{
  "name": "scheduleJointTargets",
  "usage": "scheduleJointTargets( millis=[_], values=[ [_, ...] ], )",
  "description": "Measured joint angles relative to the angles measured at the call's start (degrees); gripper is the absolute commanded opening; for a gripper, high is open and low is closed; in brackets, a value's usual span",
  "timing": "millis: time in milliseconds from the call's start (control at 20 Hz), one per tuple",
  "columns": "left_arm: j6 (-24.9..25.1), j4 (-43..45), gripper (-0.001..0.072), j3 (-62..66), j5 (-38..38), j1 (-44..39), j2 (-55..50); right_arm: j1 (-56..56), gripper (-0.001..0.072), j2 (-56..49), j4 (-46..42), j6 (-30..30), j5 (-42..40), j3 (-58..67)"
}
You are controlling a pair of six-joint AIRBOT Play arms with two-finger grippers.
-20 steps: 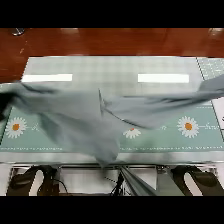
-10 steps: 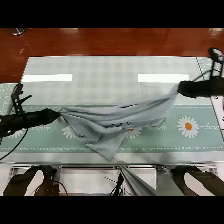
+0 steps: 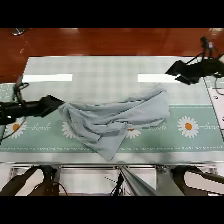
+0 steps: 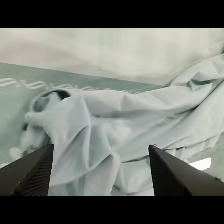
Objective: Fold the shirts.
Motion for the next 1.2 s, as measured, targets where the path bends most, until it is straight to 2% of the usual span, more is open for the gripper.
scheduleJointTargets(
  millis=[200,300,450,600,650,700,750,950,1200],
  values=[
    [-4.00,5.16,0.0705,-0.81,-10.36,5.07,-0.48,-9.14,0.0617,7.08,-6.67,-2.40,5.88,-5.46],
    [-4.07,4.09,0.0705,-5.25,-10.64,3.04,-0.48,-12.76,0.0616,12.66,-7.17,-3.30,4.61,-14.23],
    [-3.30,-0.20,0.0704,-11.30,-4.76,-4.02,-0.55,-15.50,0.0617,20.85,-3.54,-5.64,0.57,-29.00],
    [-1.60,-5.42,0.0702,-14.19,4.81,-12.70,-1.27,-16.46,0.0616,25.83,1.73,-8.61,-1.36,-40.59],
    [-1.07,-7.06,0.0670,-14.60,7.58,-15.02,-1.73,-16.63,0.0617,26.67,2.86,-9.49,-1.57,-43.21],
    [-0.70,-8.24,0.0290,-14.84,10.23,-17.07,-2.40,-16.74,0.0616,27.32,4.00,-10.34,-1.46,-45.48],
    [-0.46,-9.05,0.0037,-14.88,12.07,-18.49,-3.10,-16.85,0.0617,27.76,4.74,-10.91,-1.55,-47.10],
    [0.61,-11.21,0.0025,-14.01,15.23,-21.31,-5.25,-17.03,0.0617,28.57,6.01,-12.15,-1.36,-50.38],
    [0.94,-12.17,0.0025,-12.90,15.50,-22.14,-5.92,-17.03,0.0616,25.73,8.00,-12.76,-1.97,-51.34]
  ],
)
